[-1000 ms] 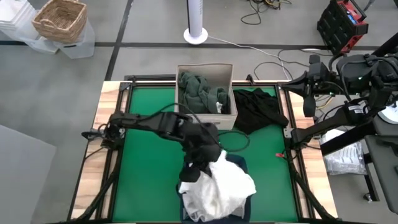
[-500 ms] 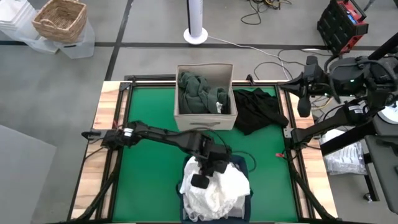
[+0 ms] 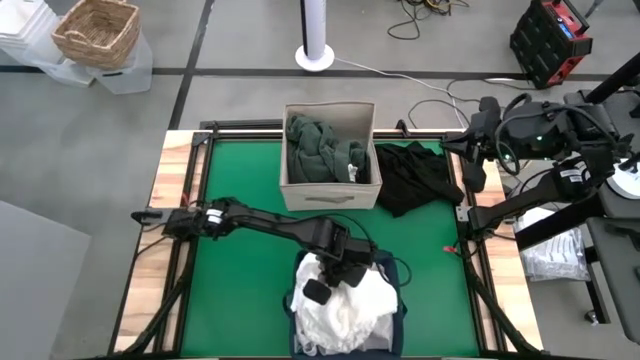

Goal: Sort clothes
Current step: Put the white dress into the blue laundry bin

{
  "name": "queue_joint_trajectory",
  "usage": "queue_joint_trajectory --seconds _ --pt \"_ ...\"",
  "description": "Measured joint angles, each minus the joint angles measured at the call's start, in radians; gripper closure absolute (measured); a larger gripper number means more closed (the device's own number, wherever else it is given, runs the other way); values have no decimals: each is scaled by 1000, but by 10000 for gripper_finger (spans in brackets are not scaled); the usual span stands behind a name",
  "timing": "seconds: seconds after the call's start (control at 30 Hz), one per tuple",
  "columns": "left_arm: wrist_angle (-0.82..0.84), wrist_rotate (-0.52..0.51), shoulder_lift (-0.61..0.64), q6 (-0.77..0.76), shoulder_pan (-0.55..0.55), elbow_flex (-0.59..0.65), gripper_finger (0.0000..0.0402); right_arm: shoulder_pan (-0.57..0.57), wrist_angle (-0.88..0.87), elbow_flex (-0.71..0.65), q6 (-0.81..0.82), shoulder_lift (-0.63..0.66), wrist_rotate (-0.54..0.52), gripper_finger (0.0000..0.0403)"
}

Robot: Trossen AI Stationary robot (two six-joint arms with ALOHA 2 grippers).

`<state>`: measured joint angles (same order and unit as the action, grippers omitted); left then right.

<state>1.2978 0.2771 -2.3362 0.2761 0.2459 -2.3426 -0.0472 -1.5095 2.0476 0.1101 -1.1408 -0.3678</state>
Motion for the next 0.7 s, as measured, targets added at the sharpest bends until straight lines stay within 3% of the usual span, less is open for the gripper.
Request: queue_joint_trajectory --seconds 0.2,0.5,0.7 --pt "1 -1 -51 82 -3 0 395 0 1 0 13 3 0 390" --pt "-30 -12 -140 54 -4 -3 395 0 4 0 21 4 -1 390" --pt "-52 -78 -161 11 -2 -2 395 0 4 0 19 4 -1 390"
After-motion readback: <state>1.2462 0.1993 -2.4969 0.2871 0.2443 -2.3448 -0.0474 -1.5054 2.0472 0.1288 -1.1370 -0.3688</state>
